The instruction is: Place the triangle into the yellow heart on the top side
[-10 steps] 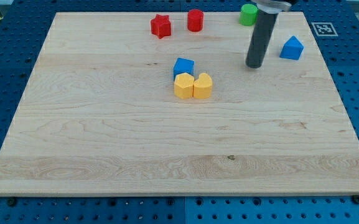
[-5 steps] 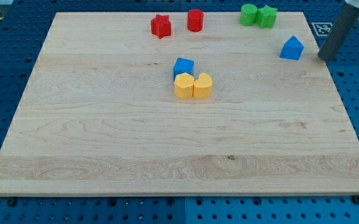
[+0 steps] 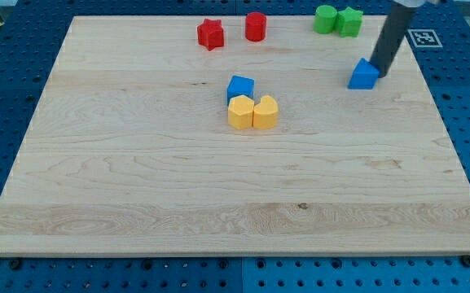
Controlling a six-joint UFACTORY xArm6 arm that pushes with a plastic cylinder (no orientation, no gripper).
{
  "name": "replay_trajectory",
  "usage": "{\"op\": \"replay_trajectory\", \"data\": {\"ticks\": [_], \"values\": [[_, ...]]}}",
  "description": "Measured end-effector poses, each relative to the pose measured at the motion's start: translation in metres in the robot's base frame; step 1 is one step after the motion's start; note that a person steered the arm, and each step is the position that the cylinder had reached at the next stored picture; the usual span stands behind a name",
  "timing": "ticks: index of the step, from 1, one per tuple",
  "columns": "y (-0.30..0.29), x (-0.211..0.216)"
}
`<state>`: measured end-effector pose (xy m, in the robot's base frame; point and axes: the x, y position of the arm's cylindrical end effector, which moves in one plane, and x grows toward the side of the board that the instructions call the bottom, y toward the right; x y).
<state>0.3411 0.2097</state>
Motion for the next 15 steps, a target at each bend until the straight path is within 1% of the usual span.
{"op": "replay_trajectory", "data": {"ticks": [1, 2, 4, 7, 8, 9, 10, 11, 12, 13, 15], "values": [[-0.021, 0.0], [-0.035, 0.013], [-0.035, 0.036], [-0.114, 0.035], [-0.079, 0.046], [-0.058, 0.072], [-0.089, 0.073], [-0.117, 0.058], [-0.121, 0.057], [-0.14, 0.047], [-0.132, 0.043]]}}
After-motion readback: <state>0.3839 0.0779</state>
